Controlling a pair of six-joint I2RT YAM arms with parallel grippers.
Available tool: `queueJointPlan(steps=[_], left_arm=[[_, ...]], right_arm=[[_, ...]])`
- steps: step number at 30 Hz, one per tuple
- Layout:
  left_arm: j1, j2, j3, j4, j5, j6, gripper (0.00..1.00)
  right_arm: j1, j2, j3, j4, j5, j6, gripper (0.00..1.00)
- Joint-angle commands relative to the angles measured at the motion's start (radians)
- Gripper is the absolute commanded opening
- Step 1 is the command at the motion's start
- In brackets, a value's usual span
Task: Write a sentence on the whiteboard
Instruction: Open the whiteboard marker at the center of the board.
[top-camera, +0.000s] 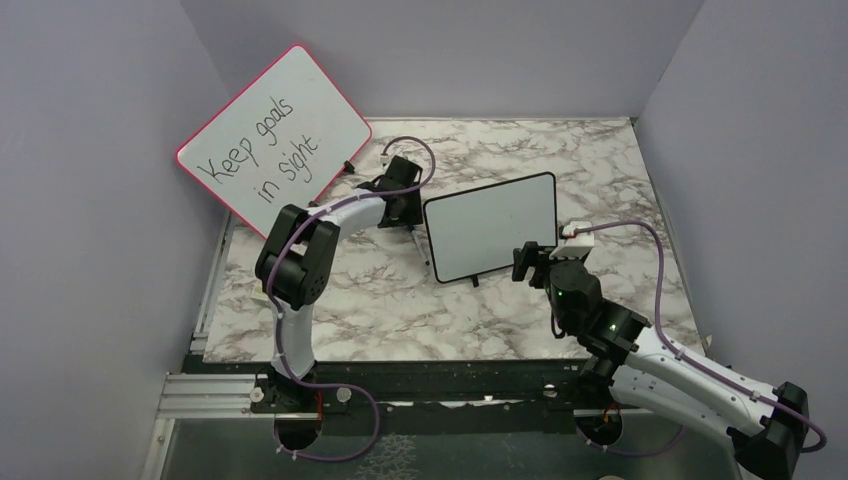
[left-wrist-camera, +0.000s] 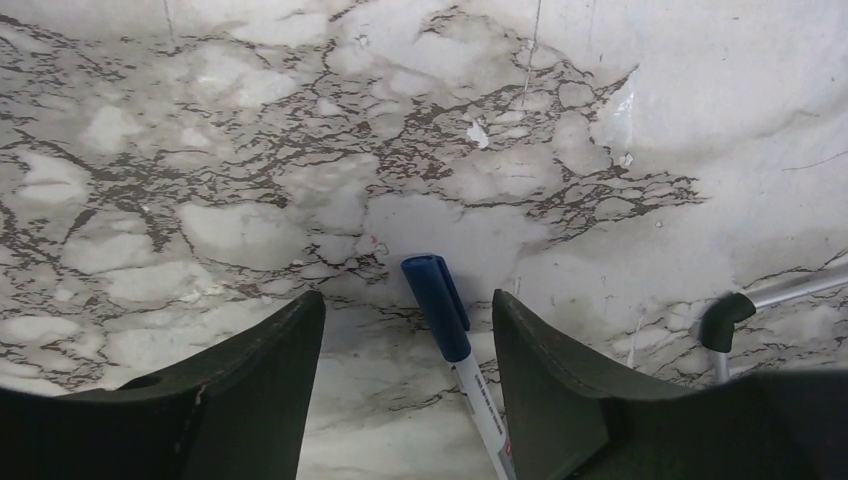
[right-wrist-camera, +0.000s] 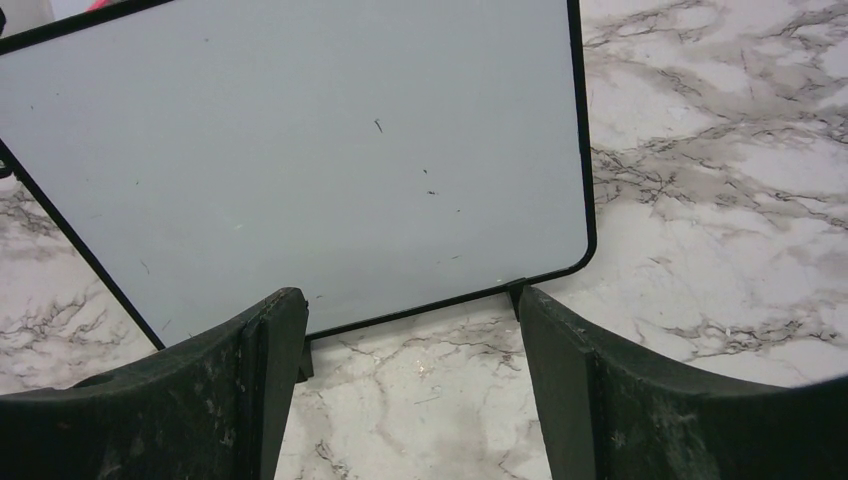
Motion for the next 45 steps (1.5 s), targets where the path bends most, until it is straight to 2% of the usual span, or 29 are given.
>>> queueJointPlan(steps=[1,10,16,21,27,32,38,45], left_arm=[[-0.026,0.045,0.046,-0.044,-0.043,0.029,0.61],[-0.028,0.023,-0.001,-0.102,-0.094,0.070,0.38],[-0.027,-0.025,-0.051,-0.120,-0.132,0.090,0.19],[-0.027,-0.060,-0.080,-0.126,-0.134,0.084,0.16],[-0.027,-0.064,-0.105,-0.129,-0.107,0.073,0.24],[-0.028,-0.067,-0.125,-0.134,-0.093,0.077,0.25],[-0.027,-0.110,-0.149,-0.135,-0.107,0.061,0.15],[-0.027,-0.253,-0.208,-0.081,-0.106,0.012,0.02]], right_arm=[[0.004,-0.007,-0.006,0.000,0.039,-0.003,0.82],[0.004,0.001,-0.003,0.003,0.038,-0.003,0.82],[0.004,0.006,-0.006,0.013,0.022,-0.009,0.82],[0.004,0.001,-0.005,0.013,0.012,-0.010,0.82],[0.004,-0.001,-0.004,0.013,0.000,-0.015,0.82],[0.003,-0.001,-0.005,0.020,-0.013,-0.018,0.82],[0.004,0.004,0.000,0.035,-0.063,-0.044,0.82],[0.004,0.006,-0.004,0.105,-0.194,-0.103,0.82]])
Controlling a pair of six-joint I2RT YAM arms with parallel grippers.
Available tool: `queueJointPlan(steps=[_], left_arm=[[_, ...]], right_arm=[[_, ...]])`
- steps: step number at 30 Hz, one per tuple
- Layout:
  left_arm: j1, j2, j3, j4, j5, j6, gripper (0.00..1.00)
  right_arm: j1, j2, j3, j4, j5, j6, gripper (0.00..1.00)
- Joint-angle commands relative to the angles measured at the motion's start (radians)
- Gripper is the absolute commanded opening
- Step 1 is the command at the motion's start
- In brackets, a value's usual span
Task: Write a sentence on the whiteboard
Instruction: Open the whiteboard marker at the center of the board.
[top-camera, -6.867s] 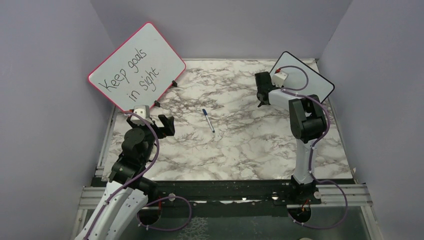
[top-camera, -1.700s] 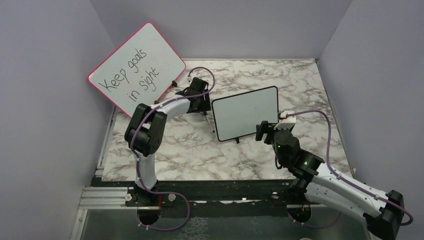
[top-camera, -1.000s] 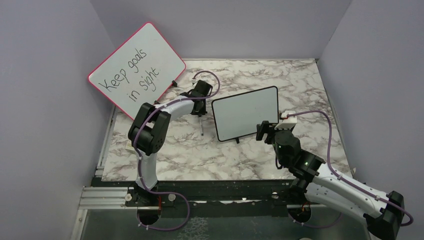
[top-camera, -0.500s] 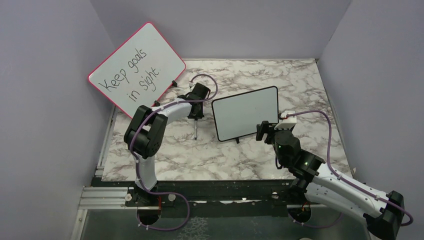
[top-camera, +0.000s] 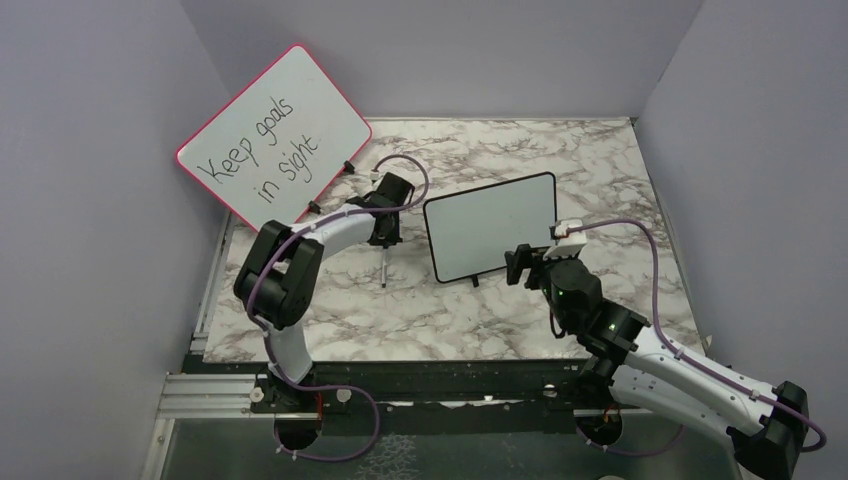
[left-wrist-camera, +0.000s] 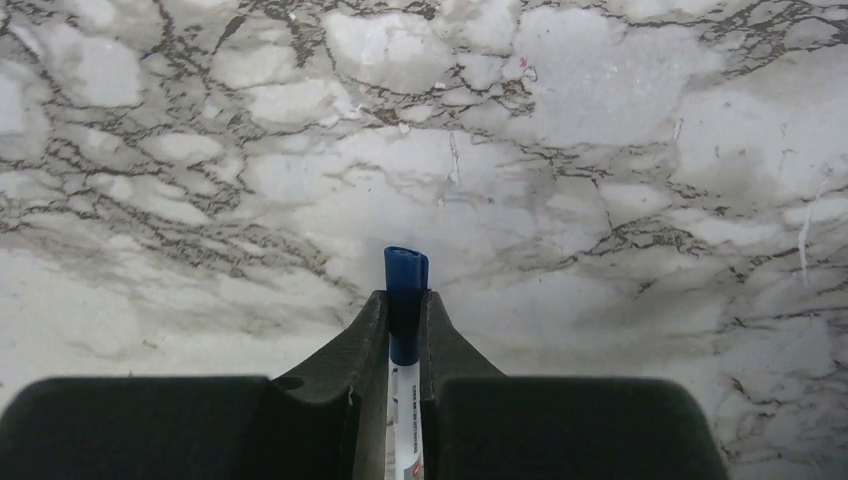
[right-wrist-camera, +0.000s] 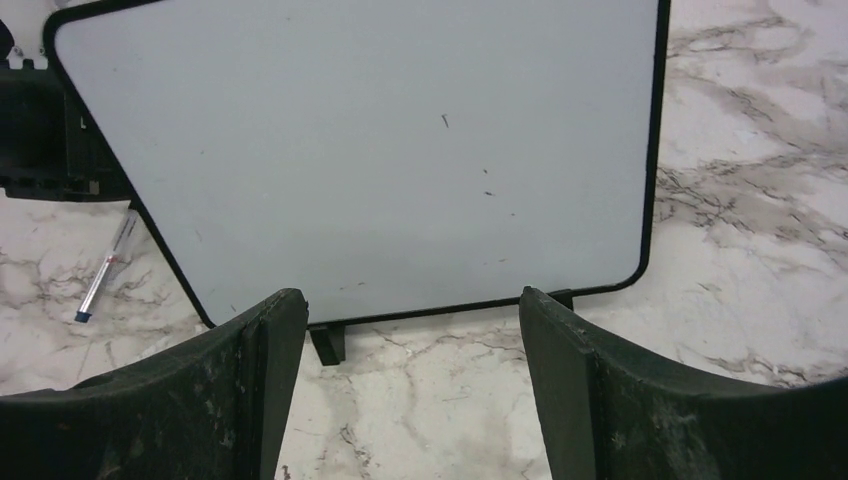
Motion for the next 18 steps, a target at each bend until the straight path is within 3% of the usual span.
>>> queueJointPlan(steps=[1,18], left_arm=[[-0.001,-0.133,-0.048,0.019,0.001,-0.048,0.01],[-0.001,-0.632,-0.335,0.300,0.084,-0.310,0.00]], right_arm=[[0.005,0.005,-0.004,0.081,-0.120,-0.056,0.82],[0.006,0.176,0.064,0.373,-0.472,-0.018,0.82]])
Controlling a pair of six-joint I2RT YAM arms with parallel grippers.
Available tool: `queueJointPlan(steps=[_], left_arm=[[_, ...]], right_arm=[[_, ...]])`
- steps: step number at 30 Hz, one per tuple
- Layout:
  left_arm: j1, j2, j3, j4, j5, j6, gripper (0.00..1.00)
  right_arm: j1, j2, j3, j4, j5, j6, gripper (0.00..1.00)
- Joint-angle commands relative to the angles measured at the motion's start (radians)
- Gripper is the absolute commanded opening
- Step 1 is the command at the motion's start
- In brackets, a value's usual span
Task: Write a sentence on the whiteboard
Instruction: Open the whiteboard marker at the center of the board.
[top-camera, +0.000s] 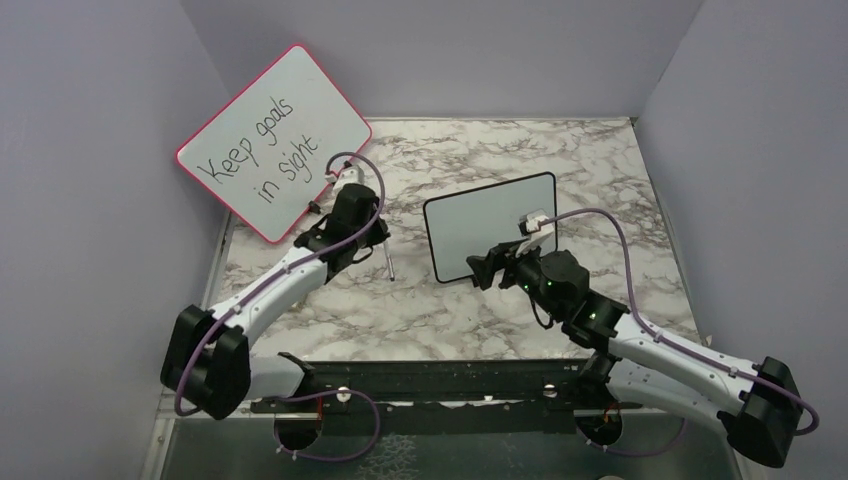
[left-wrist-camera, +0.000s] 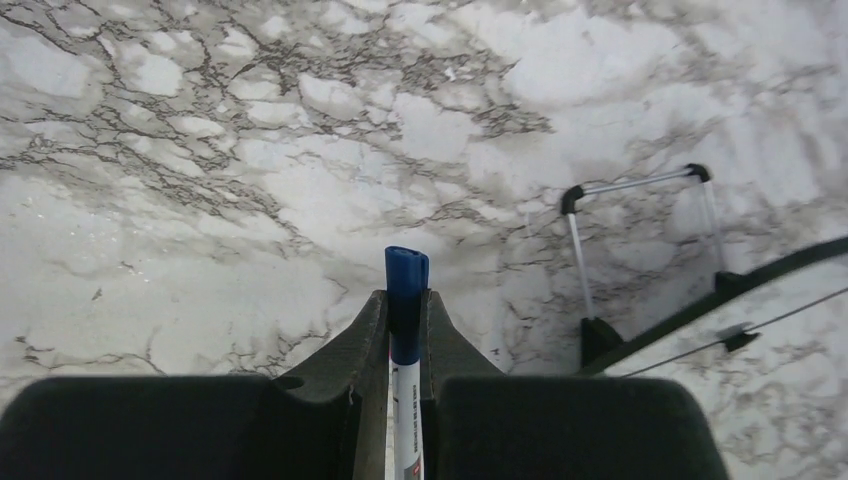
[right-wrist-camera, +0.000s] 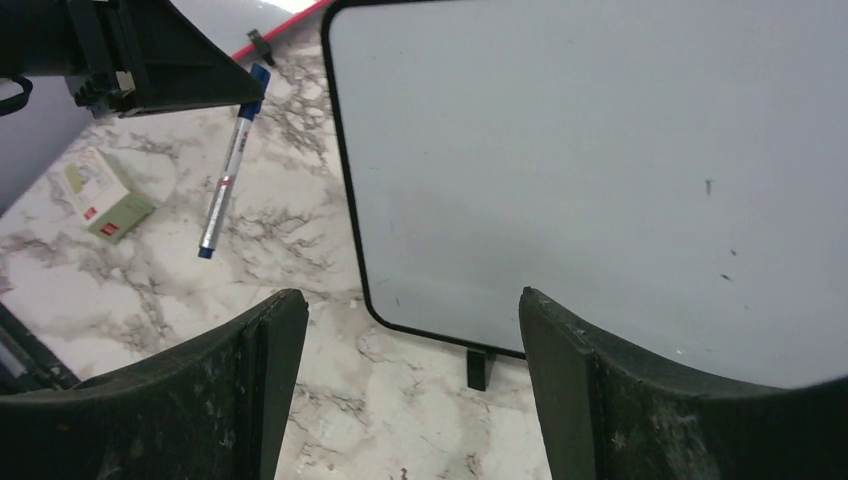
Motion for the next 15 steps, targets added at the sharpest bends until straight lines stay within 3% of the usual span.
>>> queueJointPlan(steps=[1,8,15], left_arm=[[-0.001,-0.160,-0.070,0.144,0.037,-0.133,0.00],[-0.001,-0.332,-0.163,0.271,0.004,-0.247,0.00],[-0.004,-0.414,-0.248,0.396,0.001,-0.355,0.00]], right_arm=[[0.007,0.040,0.054,0.156,-0.129,0.044,0.82],[0.019,0.147,0.081,0.305,-0.195,0.117,0.82],[0.105,0.297,0.124,0.475,-0.147,0.131,0.82]])
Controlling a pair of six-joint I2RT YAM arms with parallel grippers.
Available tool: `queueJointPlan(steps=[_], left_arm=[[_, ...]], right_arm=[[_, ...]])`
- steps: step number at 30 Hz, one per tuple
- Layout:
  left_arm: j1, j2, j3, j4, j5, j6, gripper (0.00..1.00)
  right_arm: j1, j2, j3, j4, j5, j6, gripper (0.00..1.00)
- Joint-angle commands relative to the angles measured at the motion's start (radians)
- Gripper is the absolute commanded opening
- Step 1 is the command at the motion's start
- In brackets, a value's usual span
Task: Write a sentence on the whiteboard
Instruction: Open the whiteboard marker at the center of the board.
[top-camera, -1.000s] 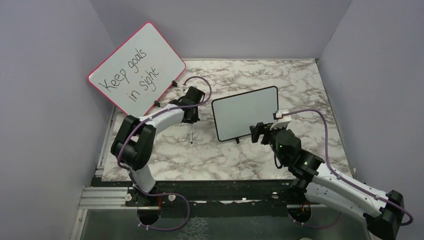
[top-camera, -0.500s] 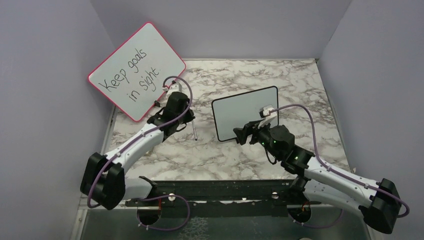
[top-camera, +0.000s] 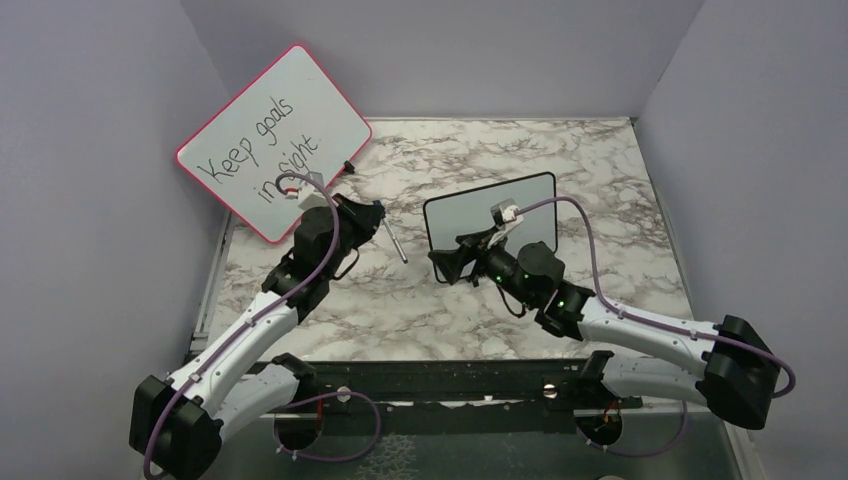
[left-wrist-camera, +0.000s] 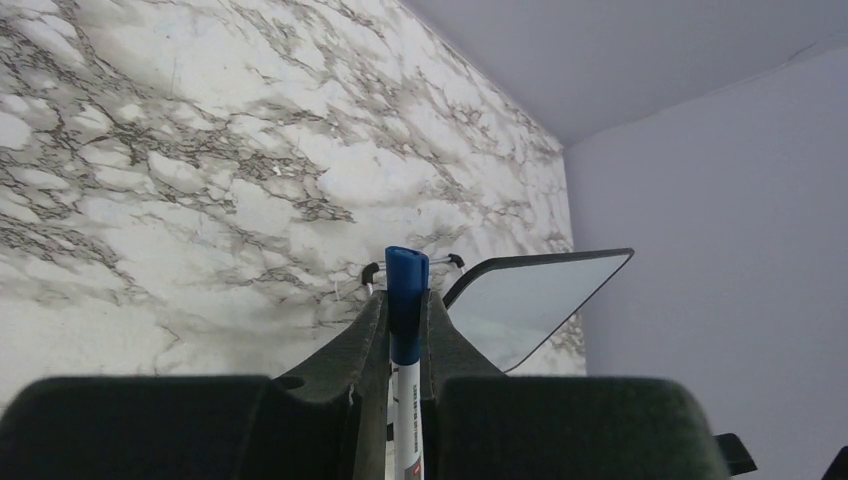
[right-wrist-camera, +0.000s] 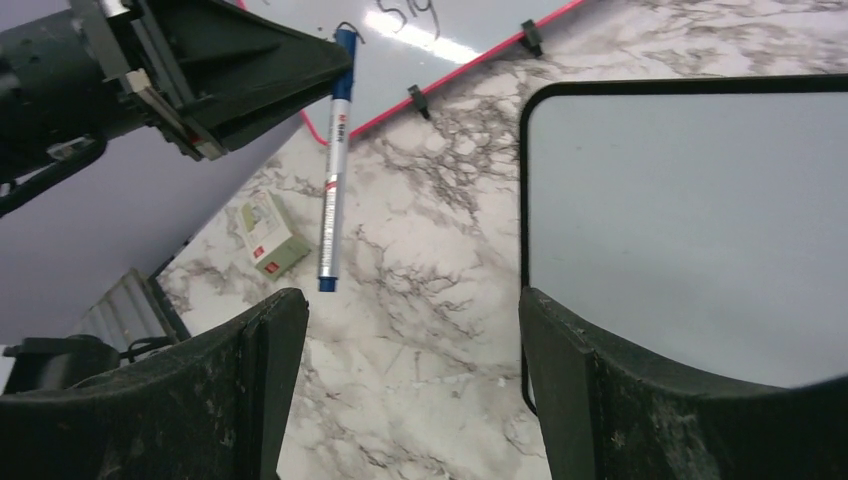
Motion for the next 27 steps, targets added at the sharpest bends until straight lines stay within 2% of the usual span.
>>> queueJointPlan(steps=[1,9,27], left_arm=[[-0.004,-0.044,-0.059,0.142,-0.014,-0.108,0.00],[-0.007,-0.101,-0.120,0.197,-0.081,-0.226,0.00],[-0.011,-0.153,-0.172,0.234,-0.085,-0.405,0.00]], right_arm=[[0.061,0.080,0.058,0.187,0.015,0.018,0.81],[0.105,0.236,0.107,0.375,0.079,0.026,0.76],[0.128,0.456,0.222,0.467,0.094,0.001,0.48]])
